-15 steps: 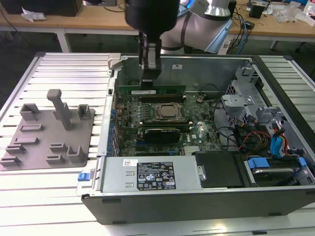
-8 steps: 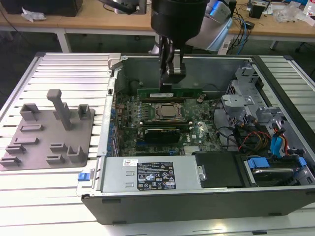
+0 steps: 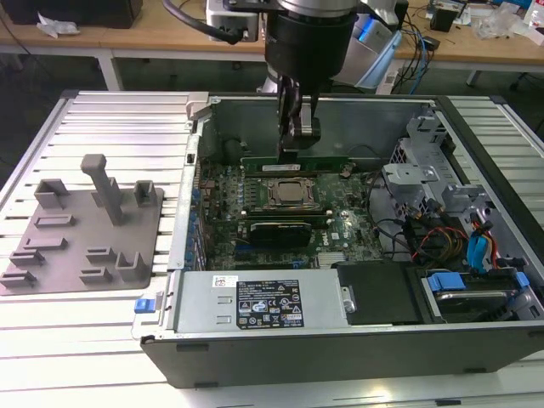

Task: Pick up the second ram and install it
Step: 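Pick up the second ram and move it above second insertion slot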

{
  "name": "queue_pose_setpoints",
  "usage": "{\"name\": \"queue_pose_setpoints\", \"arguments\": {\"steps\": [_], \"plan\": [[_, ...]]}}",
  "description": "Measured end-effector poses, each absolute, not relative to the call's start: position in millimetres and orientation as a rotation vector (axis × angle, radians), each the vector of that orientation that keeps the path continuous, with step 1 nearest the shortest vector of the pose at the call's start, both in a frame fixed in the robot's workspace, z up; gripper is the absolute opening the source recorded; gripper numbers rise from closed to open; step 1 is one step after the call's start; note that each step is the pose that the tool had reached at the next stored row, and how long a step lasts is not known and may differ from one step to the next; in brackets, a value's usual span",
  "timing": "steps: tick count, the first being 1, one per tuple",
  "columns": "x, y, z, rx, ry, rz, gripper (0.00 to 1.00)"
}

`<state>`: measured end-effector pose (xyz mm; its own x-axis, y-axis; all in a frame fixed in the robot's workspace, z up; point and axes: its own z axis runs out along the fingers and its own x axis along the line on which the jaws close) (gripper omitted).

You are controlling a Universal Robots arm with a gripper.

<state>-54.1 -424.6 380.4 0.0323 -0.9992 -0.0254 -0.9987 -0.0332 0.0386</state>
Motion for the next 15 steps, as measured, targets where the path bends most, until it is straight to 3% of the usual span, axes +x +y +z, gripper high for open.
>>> {"name": "queue_pose_setpoints", "arguments": {"steps": [15], "plan": [[-51.6,-401.4,356.0,2.249,-2.177,-0.071,0.09]]}}
